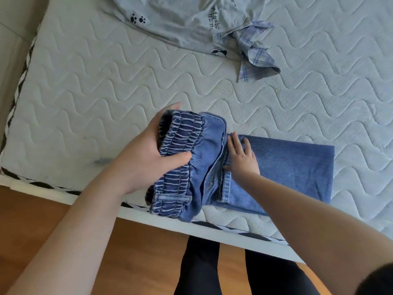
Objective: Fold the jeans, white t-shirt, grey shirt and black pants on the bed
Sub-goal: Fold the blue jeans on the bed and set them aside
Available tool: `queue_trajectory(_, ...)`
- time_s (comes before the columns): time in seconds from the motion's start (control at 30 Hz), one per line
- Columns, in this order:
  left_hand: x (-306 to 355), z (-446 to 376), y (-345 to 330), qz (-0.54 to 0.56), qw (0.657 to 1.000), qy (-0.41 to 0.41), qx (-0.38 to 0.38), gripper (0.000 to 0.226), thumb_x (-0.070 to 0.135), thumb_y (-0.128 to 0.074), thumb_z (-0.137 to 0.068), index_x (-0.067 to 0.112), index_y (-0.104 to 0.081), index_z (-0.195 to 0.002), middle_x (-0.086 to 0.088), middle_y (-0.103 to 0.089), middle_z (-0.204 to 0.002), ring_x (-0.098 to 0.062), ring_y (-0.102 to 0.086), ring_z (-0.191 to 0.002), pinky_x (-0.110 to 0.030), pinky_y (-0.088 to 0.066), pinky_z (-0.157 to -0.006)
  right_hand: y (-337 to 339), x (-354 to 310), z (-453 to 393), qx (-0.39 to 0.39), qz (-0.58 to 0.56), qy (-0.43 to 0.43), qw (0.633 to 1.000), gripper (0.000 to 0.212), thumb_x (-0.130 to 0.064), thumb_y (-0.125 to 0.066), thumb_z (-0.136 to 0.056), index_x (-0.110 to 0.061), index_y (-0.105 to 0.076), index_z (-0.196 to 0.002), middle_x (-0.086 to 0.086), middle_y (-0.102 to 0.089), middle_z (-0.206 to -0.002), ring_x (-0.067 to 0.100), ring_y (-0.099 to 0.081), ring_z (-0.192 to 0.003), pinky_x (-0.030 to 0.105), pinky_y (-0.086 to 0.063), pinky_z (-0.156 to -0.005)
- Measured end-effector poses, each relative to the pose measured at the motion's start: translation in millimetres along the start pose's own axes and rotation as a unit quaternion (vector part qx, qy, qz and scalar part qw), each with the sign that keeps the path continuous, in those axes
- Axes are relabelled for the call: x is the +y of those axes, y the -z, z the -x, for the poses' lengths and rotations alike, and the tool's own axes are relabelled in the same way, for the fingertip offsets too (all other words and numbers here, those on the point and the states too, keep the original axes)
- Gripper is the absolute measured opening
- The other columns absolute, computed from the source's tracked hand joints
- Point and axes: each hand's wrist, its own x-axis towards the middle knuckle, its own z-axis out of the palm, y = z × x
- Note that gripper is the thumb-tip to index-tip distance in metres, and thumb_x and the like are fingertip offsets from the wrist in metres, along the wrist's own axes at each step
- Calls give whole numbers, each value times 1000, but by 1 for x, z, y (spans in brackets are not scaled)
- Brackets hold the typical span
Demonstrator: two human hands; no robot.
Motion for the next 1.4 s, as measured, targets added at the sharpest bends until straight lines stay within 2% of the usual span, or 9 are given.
queue_trajectory(0.13,29,-13,-39,17,998,-16,-51,63,32,-73,-69,51,-49,-124,27,-66,-111,6,-62,-104,-29,-47,-95,1,22,1,17,-121,88,989,94,-35,-63,-94,-24,5,-157,-2,13,-164,24,9,-151,42,-9,-123)
queue_trajectory(0.3,49,-46,-109,-13,994,-26,-104,62,35,-71,-67,53,-47,-121,27,-68,-102,11,-62,-94,-17,-47,-83,21,85,40,68,-384,-1,921,52,-19,-52,-95,-41,-40,-141,-20,-56,-131,5,-56,-117,30,-51,-87)
queue_trajectory(0.47,48,-85,-221,-73,990,-21,-115,63,29,-67,-78,52,-36,-127,25,-65,-100,-3,-62,-98,-12,-46,-79,44,149,84,13,-724,-92,683,33,-23,-53,-97,-31,-61,-128,-1,-69,-121,16,-64,-113,31,-49,-91)
queue_trajectory(0.63,36,-115,-305,-155,983,1,-96,67,34,-64,-86,37,-30,-144,-2,-61,-127,-26,-58,-115,-38,-48,-95,50,187,106,47,-786,-166,594,40,-48,-40,-102,-27,-64,-126,-3,-70,-119,12,-67,-108,29,-52,-83)
queue_trajectory(0.77,21,-125,-325,-110,980,24,-163,74,45,-61,-91,35,-21,-153,-1,-62,-133,-19,-58,-121,-33,-45,-104,46,197,113,59,-760,-211,612,49,-70,-41,-91,-41,-57,-127,-6,-68,-121,3,-67,-101,19,-54,-73)
queue_trajectory(0.97,-6,-141,-292,-177,975,-99,-85,41,25,-57,-97,21,-51,-138,1,-58,-136,-12,-55,-121,-29,-42,-106,24,185,112,147,-592,-202,766,111,-60,-80,-65,-36,-16,-152,-7,-40,-150,7,-42,-134,33,-35,-112)
queue_trajectory(1.17,-11,-181,-274,-343,905,-210,-139,64,44,-60,-93,16,-41,-147,-4,-48,-146,-22,-43,-134,-33,-27,-111,19,200,109,194,-574,-199,771,40,-35,-82,-75,-33,-56,-106,-18,-70,-95,-9,-64,-86,13,-50,-76)
queue_trajectory(1.3,-13,-192,-279,-401,858,-280,-154,64,67,-41,-88,24,-51,-134,4,-57,-128,-19,-50,-120,-34,-31,-102,18,212,117,165,-671,-147,707,32,-31,-78,-79,-23,-65,-108,-4,-75,-100,13,-71,-94,29,-55,-82)
queue_trajectory(1.4,-16,-201,-290,-432,850,-243,-179,60,67,-41,-88,24,-53,-128,4,-59,-123,-19,-52,-116,-35,-35,-99,16,213,111,172,-625,-172,742,31,-41,-75,-79,-28,-65,-105,-11,-74,-97,3,-69,-90,23,-52,-77)
